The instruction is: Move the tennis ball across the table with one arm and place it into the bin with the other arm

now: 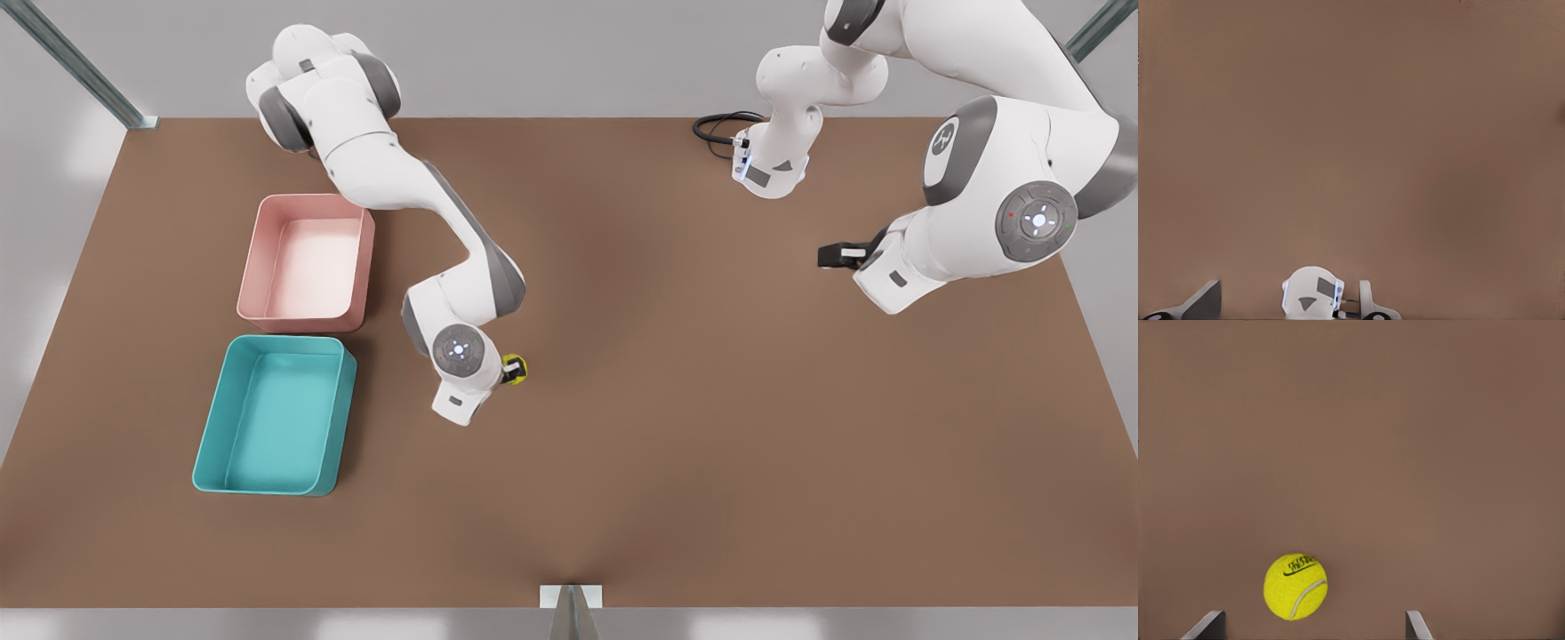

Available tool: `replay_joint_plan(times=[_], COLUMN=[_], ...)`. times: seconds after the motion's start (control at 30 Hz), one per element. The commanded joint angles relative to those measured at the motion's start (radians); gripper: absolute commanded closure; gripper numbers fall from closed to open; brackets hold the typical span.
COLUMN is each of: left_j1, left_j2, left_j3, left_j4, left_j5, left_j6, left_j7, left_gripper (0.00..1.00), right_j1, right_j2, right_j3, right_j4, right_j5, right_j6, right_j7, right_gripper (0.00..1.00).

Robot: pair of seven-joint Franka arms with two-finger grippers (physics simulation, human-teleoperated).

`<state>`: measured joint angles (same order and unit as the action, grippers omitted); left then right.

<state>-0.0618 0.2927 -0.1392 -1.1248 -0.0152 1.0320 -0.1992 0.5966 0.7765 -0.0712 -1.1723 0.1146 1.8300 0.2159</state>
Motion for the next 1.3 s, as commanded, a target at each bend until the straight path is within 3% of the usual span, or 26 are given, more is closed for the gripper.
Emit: replay_joint_plan(times=[0.0,0.43,1.27], left_j1=[0.0,0.002,0.03], left_j2=[-0.001,0.009,0.022], left_j3=[0.0,0.0,0.0], left_j4=[0.0,-0.004,-0.018], left_j5=[-0.002,0.001,-0.003], left_j6=[-0.009,-0.009,-0.004], left_j7=[-0.232,-0.232,-0.23], left_gripper=[0.0,0.0,0.0], right_j1=[0.026,0.071,0.084], right_j2=[0.023,-0.109,-0.013], right_j3=[-0.001,-0.001,-0.002], right_j4=[-0.006,-0.368,-0.434], right_j5=[0.026,0.016,0.011], right_j6=[0.206,0.419,0.497], right_j7=[0.53,0.536,0.527], right_gripper=[0.0,0.0,0.0])
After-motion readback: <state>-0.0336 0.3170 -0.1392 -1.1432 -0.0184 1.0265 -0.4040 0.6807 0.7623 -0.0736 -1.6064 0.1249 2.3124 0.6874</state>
